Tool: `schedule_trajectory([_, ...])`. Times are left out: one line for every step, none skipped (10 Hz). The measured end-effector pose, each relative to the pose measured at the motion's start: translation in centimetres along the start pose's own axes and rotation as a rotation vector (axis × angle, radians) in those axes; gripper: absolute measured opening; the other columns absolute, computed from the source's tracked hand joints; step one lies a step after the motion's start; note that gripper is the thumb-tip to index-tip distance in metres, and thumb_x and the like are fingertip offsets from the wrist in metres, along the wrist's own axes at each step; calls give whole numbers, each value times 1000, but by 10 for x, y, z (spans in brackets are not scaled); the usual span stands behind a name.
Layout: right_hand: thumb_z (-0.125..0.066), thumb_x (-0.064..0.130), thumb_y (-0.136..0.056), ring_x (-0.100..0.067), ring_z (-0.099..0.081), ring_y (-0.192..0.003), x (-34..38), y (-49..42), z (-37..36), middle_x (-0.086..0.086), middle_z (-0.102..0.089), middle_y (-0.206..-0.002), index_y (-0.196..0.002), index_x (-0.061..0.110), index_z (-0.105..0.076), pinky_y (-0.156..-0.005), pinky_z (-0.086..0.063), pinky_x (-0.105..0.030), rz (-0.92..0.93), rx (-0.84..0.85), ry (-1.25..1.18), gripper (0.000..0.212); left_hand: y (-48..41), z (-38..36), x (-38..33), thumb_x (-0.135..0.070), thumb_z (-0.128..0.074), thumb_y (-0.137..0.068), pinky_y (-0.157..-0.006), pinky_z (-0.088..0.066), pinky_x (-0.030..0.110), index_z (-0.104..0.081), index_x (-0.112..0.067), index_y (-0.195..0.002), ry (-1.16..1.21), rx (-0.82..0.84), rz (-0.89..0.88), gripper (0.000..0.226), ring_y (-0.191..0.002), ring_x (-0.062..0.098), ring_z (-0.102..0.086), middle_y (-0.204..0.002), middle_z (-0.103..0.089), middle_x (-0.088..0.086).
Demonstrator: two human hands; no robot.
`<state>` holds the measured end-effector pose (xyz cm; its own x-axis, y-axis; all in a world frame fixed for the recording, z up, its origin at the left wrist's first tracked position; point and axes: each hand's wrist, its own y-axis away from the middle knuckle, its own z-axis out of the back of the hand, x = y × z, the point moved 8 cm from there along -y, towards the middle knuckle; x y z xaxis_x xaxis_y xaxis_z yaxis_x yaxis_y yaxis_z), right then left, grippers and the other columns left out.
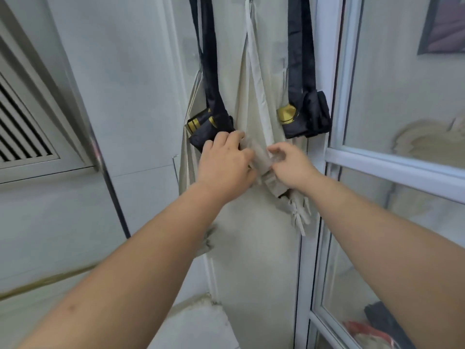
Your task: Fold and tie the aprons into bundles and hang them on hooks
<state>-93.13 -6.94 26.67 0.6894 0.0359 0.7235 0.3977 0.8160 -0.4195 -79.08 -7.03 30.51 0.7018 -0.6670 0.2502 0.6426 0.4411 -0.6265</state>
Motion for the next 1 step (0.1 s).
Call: schedule_trajectory([-45,3,-93,-12,-46,-103,-2,12,25,-3,-51,-133,-128,14,-54,-81,-35,-19,-53,-114,-54,38,11,8,2,-28,-59,-83,-79,-45,44,-73,-14,-101,118,-120,-29,28,-108,38,-53,-127,-57,11])
